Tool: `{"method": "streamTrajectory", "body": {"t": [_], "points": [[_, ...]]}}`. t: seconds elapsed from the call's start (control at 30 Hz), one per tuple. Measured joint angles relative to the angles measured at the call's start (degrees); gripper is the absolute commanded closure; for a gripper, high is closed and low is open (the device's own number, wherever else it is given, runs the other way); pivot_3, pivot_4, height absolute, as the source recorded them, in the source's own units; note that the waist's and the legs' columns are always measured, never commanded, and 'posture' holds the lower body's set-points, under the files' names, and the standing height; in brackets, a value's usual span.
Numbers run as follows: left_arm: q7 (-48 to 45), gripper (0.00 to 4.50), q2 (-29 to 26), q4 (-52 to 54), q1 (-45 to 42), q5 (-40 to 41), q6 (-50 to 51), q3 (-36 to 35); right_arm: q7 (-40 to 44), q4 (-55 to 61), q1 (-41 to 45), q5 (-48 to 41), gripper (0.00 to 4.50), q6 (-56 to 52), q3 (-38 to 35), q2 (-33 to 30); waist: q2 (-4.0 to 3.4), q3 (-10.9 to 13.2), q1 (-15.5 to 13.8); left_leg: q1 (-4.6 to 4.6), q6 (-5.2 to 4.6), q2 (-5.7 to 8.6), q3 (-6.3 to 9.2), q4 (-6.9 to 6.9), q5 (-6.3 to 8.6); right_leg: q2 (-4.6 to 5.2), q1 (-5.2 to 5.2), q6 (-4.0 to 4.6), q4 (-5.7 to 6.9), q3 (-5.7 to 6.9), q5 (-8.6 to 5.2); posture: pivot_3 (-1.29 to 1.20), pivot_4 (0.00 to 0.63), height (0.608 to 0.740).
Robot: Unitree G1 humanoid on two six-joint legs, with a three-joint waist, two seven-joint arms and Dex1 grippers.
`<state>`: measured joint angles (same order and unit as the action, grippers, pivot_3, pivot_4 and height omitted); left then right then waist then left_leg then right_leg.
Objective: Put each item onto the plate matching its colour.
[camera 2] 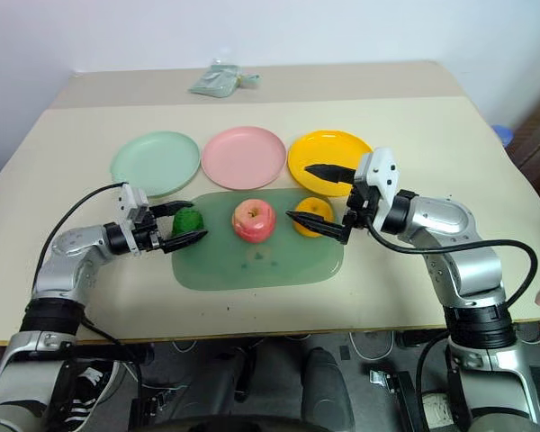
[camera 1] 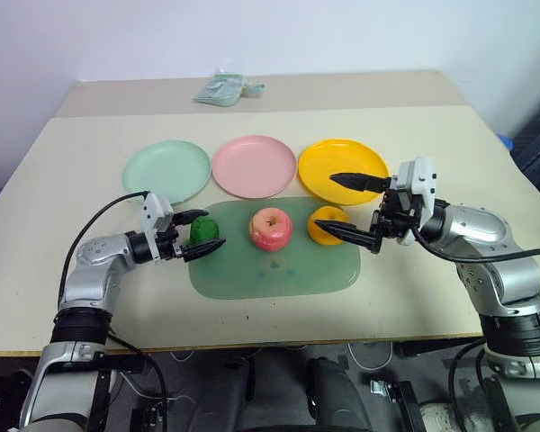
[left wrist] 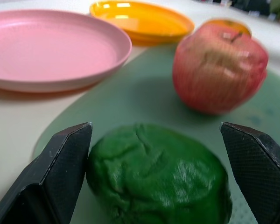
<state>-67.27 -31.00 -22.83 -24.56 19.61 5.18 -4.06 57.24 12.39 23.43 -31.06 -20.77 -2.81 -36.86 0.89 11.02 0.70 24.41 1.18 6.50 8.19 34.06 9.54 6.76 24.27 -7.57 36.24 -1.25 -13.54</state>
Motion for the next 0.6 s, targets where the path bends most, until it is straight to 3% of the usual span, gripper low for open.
{"method": "streamTrajectory", "body": {"t": [0.13, 0.37, 0.6], "points": [[0.82, 1.48, 0.09, -1.23, -0.39, -0.86, -1.05, 0.51, -0.21, 0.12, -0.15, 0.13, 0.00, -0.04, -0.03, -0.20, 0.00, 0.00, 0.01, 0.00, 0.00, 0.00, 0.00, 0.00, 0.00, 0.00, 0.00, 0.00, 0.00, 0.00, 0.00, 0.00, 0.150, 0.740], [1.13, 1.48, -0.08, -1.40, -0.61, -0.67, -2.19, -0.19, -0.21, 0.29, -0.14, 0.47, 0.00, -0.03, -0.03, -0.28, 0.00, 0.00, 0.02, 0.00, 0.00, 0.00, 0.01, 0.00, 0.00, 0.00, 0.00, 0.00, 0.00, 0.00, 0.00, 0.00, 0.150, 0.740], [14.29, 1.48, 1.09, -6.52, -9.61, -0.71, -3.29, -6.10, -0.73, 0.27, 1.71, -0.39, 0.00, -0.71, -0.07, 1.04, 0.01, 0.00, -0.05, 0.00, -0.01, 0.02, 0.01, 0.04, 0.00, -0.01, -0.02, -0.13, -0.01, 0.02, 0.07, 0.00, 0.150, 0.740]]}}
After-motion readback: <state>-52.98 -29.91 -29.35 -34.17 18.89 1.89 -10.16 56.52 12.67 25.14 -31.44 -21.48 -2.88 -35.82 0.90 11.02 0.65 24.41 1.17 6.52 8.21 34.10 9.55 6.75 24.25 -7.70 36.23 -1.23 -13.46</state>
